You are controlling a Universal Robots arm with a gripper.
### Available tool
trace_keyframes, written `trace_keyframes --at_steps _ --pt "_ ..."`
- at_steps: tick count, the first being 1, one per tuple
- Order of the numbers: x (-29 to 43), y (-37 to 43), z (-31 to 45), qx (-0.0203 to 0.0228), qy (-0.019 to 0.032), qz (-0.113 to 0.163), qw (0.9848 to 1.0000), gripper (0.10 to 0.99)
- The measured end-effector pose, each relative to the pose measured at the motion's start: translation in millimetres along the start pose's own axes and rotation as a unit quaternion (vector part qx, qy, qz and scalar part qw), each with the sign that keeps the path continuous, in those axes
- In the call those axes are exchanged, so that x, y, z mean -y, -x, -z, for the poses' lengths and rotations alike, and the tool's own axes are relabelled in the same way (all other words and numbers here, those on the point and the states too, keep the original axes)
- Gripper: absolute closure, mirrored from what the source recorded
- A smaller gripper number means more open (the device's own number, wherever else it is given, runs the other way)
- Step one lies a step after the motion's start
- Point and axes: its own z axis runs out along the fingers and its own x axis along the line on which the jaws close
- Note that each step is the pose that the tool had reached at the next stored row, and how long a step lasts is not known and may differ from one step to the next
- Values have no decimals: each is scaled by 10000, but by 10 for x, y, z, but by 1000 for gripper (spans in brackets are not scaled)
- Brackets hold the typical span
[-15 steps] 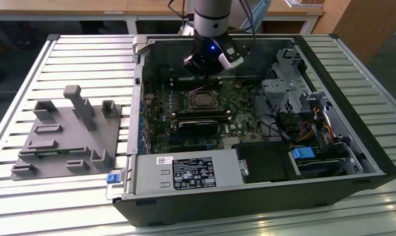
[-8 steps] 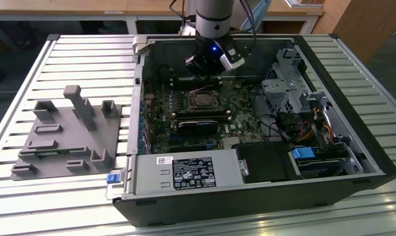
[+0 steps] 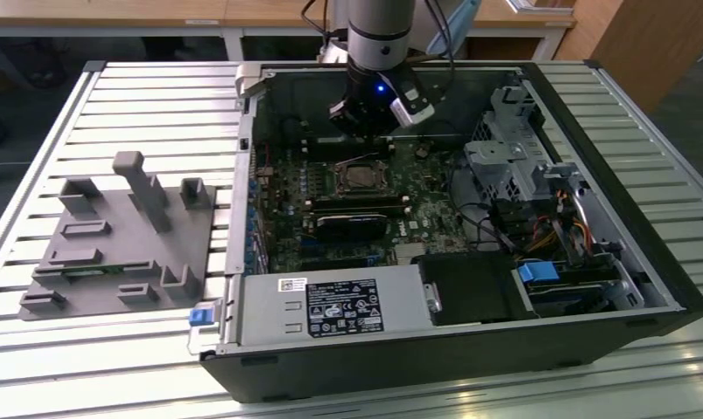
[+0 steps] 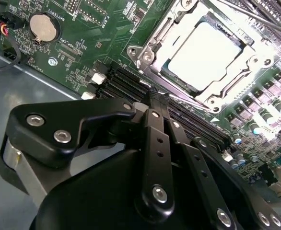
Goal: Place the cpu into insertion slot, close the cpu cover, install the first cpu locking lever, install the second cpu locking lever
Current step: 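Install the first cpu locking lever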
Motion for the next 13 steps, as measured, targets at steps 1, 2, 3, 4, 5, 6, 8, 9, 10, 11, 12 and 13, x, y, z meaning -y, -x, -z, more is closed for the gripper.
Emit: trace_keyframes --at_steps 1,2,3,4,5,6,8,9,10,11,12,13 --pt "7 -1 1 0 -1 -5 10000 980" --pt "14 -1 2 0 -1 -10 10000 980" --pt "22 -1 2 1 -1 -14 10000 980" --pt "28 -2 2 1 -1 -19 10000 980" --pt "28 0 0 2 -1 -24 10000 980" --pt "29 3 -3 3 -1 -31 10000 980" --pt "30 10 -11 3 -2 -42 10000 980" --pt "30 14 -15 3 -2 -47 10000 980" --pt "31 17 -20 4 -3 -52 10000 980" --pt "31 19 -27 4 -3 -58 10000 980" --pt "32 20 -35 5 -3 -63 10000 980" --pt "33 20 -44 5 -3 -68 10000 980"
